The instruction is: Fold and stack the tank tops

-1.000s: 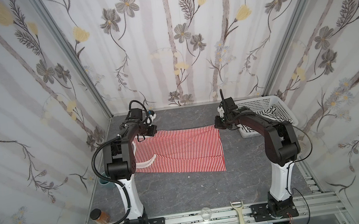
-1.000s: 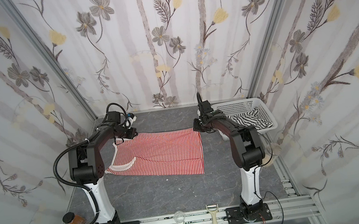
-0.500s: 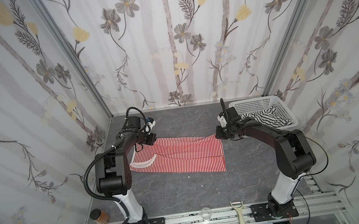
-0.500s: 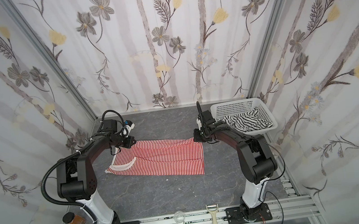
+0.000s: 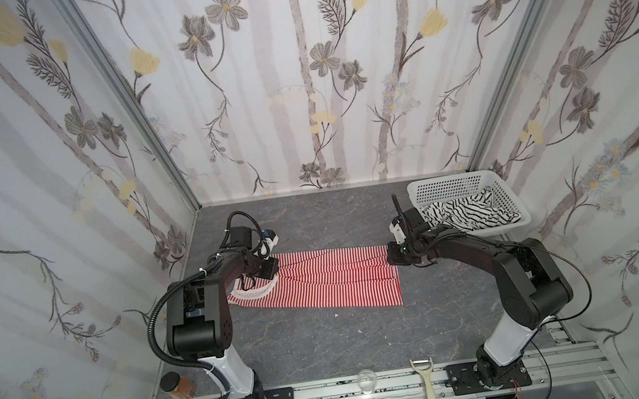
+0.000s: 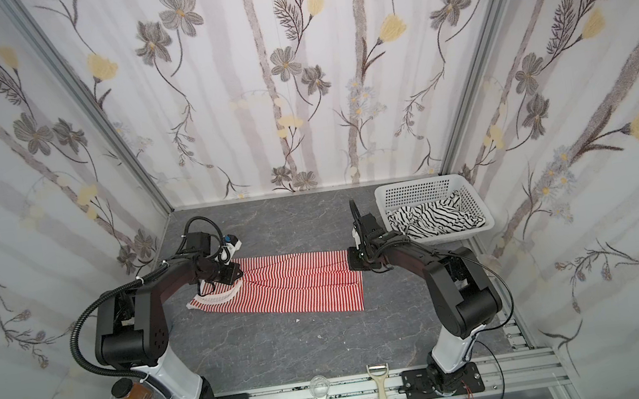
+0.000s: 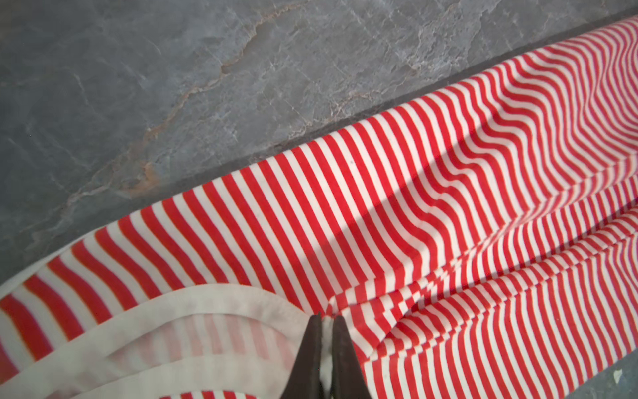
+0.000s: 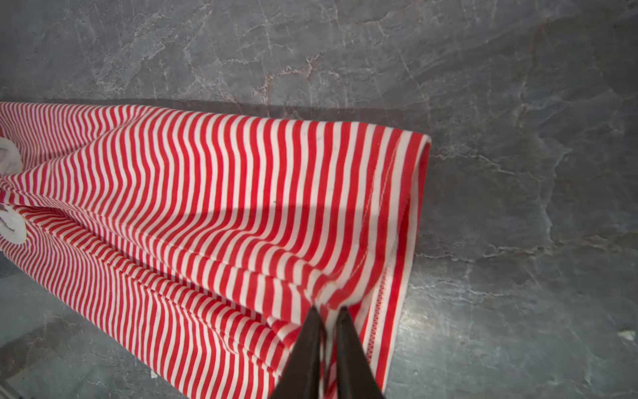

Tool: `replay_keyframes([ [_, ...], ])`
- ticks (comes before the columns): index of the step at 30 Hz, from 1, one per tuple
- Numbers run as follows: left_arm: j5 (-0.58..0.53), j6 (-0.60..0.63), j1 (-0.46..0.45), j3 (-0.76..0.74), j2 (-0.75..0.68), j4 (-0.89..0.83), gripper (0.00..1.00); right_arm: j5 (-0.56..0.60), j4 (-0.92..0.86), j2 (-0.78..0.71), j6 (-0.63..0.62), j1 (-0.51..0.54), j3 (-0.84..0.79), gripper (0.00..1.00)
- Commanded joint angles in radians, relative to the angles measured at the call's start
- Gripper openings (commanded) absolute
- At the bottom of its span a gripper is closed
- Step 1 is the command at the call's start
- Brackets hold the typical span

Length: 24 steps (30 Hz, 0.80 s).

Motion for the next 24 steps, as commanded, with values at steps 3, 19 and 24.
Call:
replay_keyframes([
  [3,-0.025,0.021,0.009,-0.029,-0.033,0.018,0.32,0.023,0.044,-0.078,0.032,0.0,-0.046,0.34],
  [19,0.036,-0.049,-0.063,-0.081,-0.098,0.02,0.4,0.046,0.003,0.138,0.066,0.082,0.177,0.27],
  [24,-0.01,-0.049,-0.075,-0.125,-0.073,0.035,0.4,0.057,-0.009,0.163,0.075,0.086,0.137,0.26],
])
